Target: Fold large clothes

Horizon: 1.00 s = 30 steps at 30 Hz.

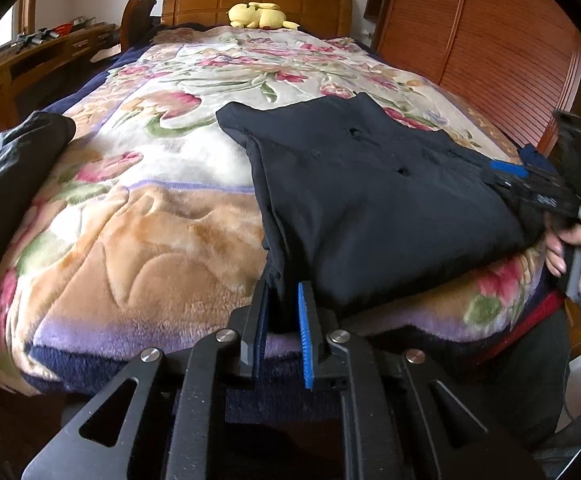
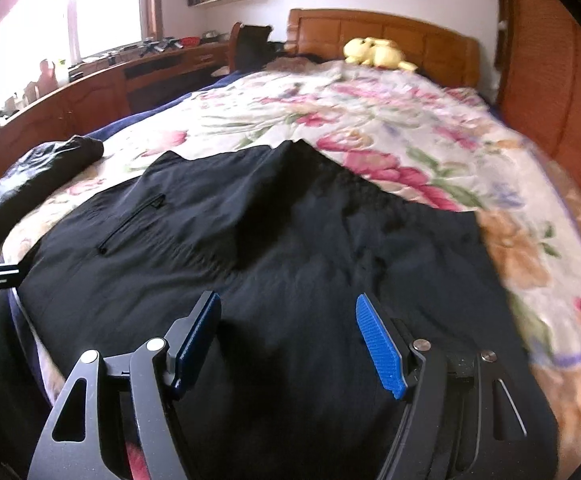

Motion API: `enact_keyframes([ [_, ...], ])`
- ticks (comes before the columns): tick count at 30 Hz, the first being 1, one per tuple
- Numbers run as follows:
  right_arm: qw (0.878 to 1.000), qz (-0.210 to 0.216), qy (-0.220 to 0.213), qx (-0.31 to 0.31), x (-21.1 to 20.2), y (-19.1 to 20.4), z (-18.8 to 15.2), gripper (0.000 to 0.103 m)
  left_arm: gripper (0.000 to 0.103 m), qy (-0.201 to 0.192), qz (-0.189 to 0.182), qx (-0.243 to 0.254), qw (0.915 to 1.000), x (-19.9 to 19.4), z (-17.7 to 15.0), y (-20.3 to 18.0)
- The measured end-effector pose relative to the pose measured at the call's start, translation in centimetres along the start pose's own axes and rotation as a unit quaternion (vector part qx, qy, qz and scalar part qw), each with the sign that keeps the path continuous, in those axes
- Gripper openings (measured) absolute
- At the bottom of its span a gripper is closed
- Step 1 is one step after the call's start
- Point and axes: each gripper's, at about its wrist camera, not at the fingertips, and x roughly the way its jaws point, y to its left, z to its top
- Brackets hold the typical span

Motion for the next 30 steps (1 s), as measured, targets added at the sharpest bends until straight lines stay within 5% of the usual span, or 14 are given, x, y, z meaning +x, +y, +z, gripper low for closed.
enact_keyframes([
  [11,0.999,0.022,0.020,0.021,-1.6,0.9,-4.8,0.072,0.015,0.005,0.004,0.004,1.0000,0.6,0.2,-0.2],
  [30,0.999,0.020,0.002,0.050,-1.2,1.0,-6.0,0.072,0.015,-0.001,0.004,-0.004,1.0000,0.8,0.6,-0.4],
])
